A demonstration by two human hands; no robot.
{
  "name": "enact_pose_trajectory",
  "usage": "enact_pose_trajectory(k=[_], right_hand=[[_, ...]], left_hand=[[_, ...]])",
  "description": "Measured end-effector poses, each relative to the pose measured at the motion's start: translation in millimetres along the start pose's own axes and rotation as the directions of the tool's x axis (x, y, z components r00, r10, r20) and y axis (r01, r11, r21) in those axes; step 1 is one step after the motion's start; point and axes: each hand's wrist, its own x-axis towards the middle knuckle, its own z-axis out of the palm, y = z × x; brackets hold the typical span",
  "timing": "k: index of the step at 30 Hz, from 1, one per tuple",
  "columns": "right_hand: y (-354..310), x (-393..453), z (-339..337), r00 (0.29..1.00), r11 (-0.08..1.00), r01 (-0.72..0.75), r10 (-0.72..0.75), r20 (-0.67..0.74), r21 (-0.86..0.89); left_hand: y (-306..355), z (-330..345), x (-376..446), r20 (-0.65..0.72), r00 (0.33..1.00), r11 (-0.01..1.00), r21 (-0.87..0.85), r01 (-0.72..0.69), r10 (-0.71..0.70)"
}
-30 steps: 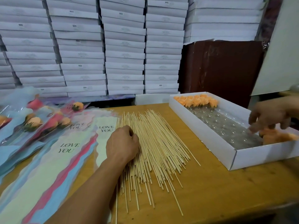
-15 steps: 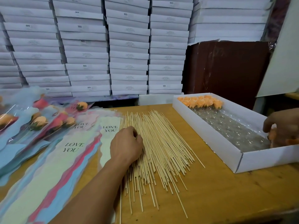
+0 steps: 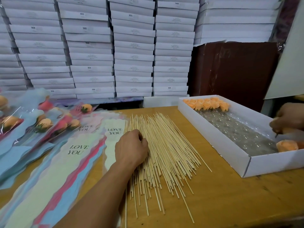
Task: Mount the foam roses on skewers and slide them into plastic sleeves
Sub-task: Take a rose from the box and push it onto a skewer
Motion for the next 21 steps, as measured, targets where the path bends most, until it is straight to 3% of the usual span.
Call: enact_pose_trajectory(k=[4, 11, 14, 17, 21], right_hand=[[-55.2, -45.8, -26.8, 0.979, 0.989, 0.136, -0.125, -0.161, 0.064], [-151.8, -121.1, -38.0, 0.945, 0.879, 0.328, -0.298, -0.138, 0.346], [-193.1, -139.7, -32.7, 0.925, 0.817, 0.371, -0.37, -0.092, 0.441], [-235.5, -149.8, -14.1, 0.898, 0.762, 0.387, -0.438, -0.026, 0.518], [-281.8, -156.6, 13.5, 0.87, 0.724, 0.401, -0.493, 0.015, 0.561]], left_hand=[[0.9, -0.7, -0.4, 0.009, 1.0, 1.0, 0.016, 0.0, 0.0], [1.2, -4.0, -0.6, 0.009, 1.0, 1.0, -0.01, -0.006, 0.006], [3.4, -5.8, -2.1, 0.014, 0.995, 0.967, -0.237, -0.095, 0.101], [8.1, -8.4, -7.5, 0.033, 0.97, 0.863, -0.464, -0.2, 0.242], [7.7, -9.1, -8.1, 0.012, 0.96, 0.81, -0.54, -0.228, 0.279]])
